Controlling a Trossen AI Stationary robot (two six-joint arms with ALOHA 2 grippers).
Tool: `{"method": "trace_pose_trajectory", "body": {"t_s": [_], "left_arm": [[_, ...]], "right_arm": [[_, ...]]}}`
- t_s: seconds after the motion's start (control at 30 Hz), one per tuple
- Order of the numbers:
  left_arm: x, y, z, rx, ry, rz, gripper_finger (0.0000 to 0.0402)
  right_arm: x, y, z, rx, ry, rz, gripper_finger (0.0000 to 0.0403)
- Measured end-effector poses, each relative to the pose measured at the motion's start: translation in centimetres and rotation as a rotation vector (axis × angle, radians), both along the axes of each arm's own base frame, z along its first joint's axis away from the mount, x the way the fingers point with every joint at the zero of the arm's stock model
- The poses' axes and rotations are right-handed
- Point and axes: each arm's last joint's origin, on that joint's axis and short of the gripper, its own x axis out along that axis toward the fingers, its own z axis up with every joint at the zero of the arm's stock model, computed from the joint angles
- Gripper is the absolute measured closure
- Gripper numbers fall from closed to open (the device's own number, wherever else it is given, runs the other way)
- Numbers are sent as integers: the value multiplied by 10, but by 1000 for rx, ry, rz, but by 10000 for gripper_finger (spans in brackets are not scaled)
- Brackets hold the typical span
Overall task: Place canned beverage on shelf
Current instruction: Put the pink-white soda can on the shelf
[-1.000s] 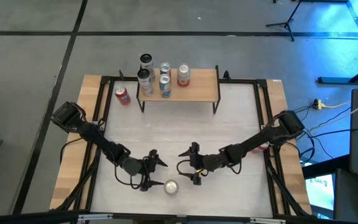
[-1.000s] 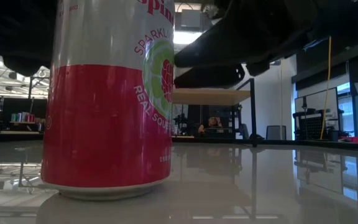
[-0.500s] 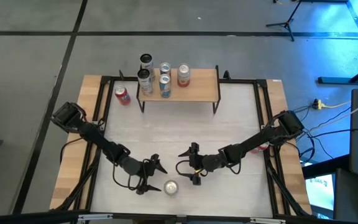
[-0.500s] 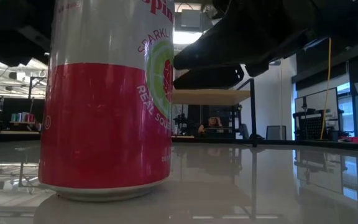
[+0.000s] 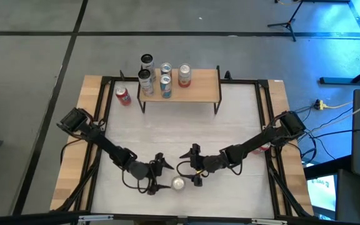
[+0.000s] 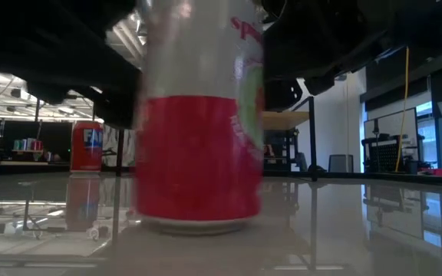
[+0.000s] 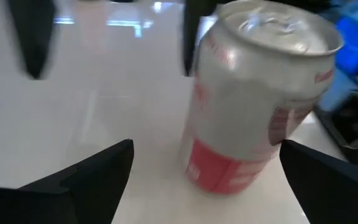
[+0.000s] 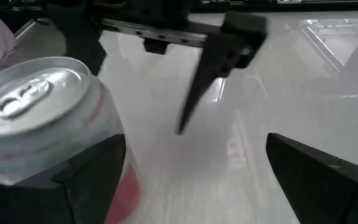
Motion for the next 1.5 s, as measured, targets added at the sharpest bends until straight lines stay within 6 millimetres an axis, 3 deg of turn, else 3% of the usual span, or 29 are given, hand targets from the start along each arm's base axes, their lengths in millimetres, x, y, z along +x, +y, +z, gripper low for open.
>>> {"method": "trace_pose_trajectory", "body": {"t_s": [0.47,0.63,0.77,0.97,1.27,1.5], "left_arm": [[0,18,-9,142,41,290,13],[-1,12,-2,94,70,83,13],[-1,8,5,45,61,-41,13],[4,3,-1,-27,21,-98,13],[22,3,-11,-15,-14,-46,13],[23,9,-13,30,2,55,13]], "right_arm": [[-15,-7,-6,5,217,-60,18],[-30,-13,11,59,304,-118,18],[-32,-5,16,83,274,-83,18],[-24,4,0,72,229,-61,18],[-16,10,-13,98,210,3,18],[-17,8,-16,91,224,-22,18]]}}
